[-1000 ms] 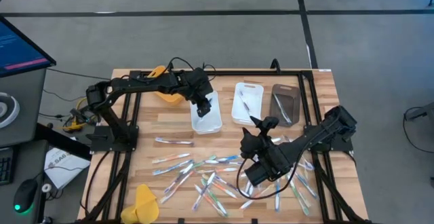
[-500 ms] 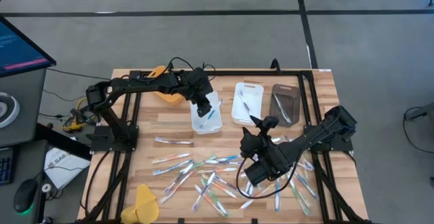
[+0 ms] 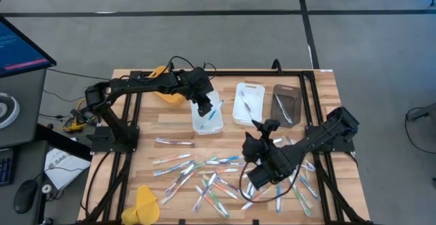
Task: Pick & Place Toothbrushes
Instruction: Put the orange toothbrush into the orange bin
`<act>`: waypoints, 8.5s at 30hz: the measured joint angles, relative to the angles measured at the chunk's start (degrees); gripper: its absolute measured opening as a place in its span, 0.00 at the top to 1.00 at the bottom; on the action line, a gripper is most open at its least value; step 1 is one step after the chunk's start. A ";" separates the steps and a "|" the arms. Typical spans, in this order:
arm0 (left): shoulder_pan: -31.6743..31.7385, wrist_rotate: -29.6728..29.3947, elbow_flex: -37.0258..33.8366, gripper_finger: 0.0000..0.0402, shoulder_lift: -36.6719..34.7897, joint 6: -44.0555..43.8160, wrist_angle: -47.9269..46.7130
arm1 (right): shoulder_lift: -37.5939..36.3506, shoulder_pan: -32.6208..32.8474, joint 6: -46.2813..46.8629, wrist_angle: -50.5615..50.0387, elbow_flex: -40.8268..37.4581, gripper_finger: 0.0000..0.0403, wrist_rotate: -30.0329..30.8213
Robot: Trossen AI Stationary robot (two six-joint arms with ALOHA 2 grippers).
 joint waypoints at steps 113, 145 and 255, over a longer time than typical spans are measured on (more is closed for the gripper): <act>-43.91 -9.03 -45.56 0.78 -25.18 -21.62 1.00 | -0.33 1.99 -2.97 2.25 0.08 0.35 -0.90; -43.79 -33.96 -22.92 0.99 -26.42 -0.72 -11.42 | -0.31 0.78 -2.86 3.90 0.08 0.35 -0.91; 27.37 -19.81 -20.45 0.98 -16.28 46.62 -4.66 | 0.20 -4.42 -4.38 5.33 -1.65 0.35 -0.97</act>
